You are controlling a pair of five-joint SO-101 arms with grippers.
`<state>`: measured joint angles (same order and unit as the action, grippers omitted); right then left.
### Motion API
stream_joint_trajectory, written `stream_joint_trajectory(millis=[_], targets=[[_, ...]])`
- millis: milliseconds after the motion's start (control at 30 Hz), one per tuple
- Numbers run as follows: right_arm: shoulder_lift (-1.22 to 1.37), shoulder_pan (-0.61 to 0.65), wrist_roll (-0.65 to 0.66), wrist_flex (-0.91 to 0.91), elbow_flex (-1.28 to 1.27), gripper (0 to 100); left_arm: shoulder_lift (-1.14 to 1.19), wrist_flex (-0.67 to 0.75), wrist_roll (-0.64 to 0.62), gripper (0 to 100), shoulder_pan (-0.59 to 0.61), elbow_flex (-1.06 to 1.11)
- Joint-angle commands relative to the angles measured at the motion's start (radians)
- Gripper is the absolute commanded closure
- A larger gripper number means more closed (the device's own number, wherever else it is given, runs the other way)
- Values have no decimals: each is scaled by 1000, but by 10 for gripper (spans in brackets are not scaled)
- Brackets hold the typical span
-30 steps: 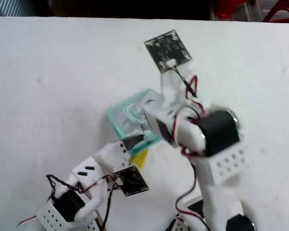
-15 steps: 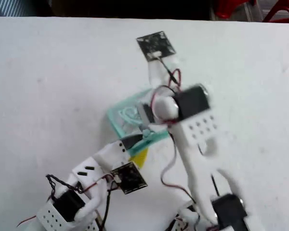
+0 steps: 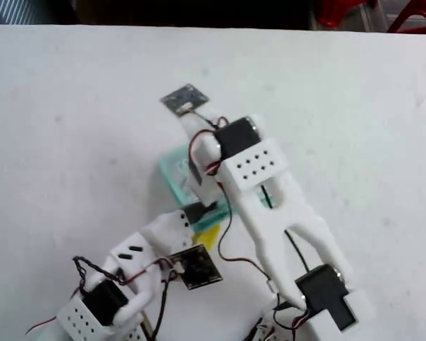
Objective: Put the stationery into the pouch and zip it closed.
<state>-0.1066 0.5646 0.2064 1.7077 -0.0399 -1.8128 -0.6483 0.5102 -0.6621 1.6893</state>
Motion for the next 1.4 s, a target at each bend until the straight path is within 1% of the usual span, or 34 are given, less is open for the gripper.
stream_joint_trajectory(millis=[0,33,67,167,333,433,600,733,933,1033,1200,1367], targets=[[2,-27,152,22,-112,963,-10,26,2,977,21,-26],[1,-24,180,21,-124,993,-10,26,2,977,21,-26],[-2,-25,183,21,-129,971,-10,26,2,977,21,-26],[-7,-25,176,21,-104,981,-10,26,2,977,21,-26],[-19,-53,9,18,38,981,-10,26,0,977,21,-28],[-77,-67,-61,18,124,981,-10,26,0,977,21,-28],[-274,-61,-150,-15,161,981,-10,26,0,977,21,-32],[-433,-59,-158,-31,157,981,-10,25,-11,977,27,-52],[-536,-22,-158,-31,55,981,-10,25,-163,977,104,-103],[-582,-31,-160,-31,35,981,-10,17,-224,977,119,-124],[-690,-31,-158,-42,32,981,-10,-94,-316,976,90,-232],[-728,-33,-157,-130,-34,981,-10,-209,-397,976,42,-368]])
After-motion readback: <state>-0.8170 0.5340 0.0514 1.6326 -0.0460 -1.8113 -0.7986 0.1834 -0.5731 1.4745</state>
